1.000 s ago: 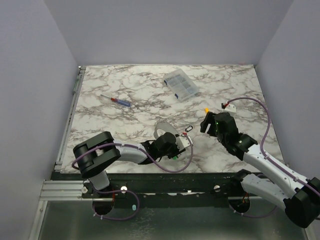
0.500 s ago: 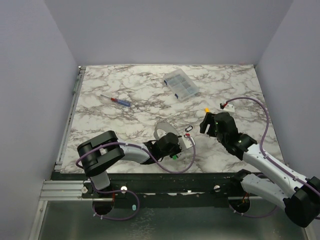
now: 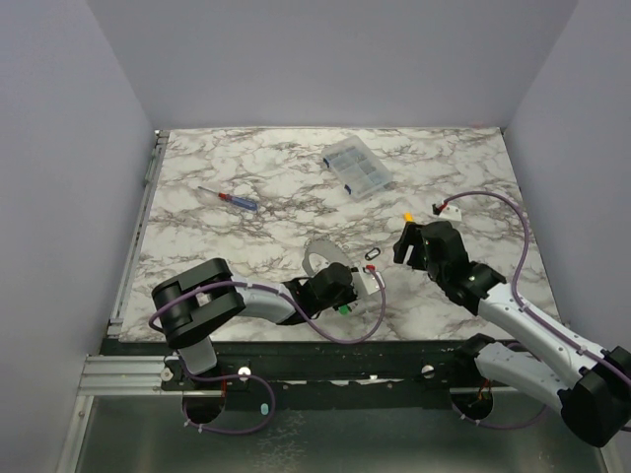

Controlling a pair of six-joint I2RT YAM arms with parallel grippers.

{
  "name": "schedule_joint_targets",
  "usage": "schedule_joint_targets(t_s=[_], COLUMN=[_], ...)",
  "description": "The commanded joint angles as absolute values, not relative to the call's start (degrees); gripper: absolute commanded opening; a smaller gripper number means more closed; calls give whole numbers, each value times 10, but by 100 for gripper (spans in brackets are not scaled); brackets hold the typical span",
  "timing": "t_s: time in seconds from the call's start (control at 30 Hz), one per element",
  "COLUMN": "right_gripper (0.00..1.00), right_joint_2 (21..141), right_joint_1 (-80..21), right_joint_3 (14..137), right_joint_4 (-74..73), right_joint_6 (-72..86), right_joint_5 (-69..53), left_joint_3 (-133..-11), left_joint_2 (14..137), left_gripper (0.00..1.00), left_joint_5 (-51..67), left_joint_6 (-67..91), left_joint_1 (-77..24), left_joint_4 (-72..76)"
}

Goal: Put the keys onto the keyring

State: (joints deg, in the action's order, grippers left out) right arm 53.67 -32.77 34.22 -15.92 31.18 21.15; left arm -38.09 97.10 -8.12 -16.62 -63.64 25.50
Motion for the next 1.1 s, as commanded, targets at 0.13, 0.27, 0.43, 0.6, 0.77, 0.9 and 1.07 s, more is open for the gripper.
schedule_joint_targets(t_s=[0.13,0.27,0.43,0.6,0.77,0.9,1.07], right_gripper=[76,76,77,76,76,77,77], right_joint_2=[547,546,547,544,534,517,471], right_joint_1=[-327,-327,-327,-327,-327,-327,-327], right_joint_3=[344,344,345,349,357,362,343], right_joint_4=[-149,-150,-152,-157,-163,-153,-102], right_joint_6=[308,307,307,307,302,283,235], right_joint_5=[193,194,193,194,181,142,28], left_joint_3=[-374,-374,-381,-384,-398,-414,-417], left_joint_2=[960,961,957,921,868,823,765], left_gripper=[32,20,0,0,0,0,0], left_joint_5=[-105,-107,-99,-81,-66,-50,-38], left_joint_6=[-166,-171,-181,-193,-200,-201,-213], left_joint_1=[-644,-646,-648,-654,-655,-655,-654], left_joint_4=[232,229,215,192,140,93,58])
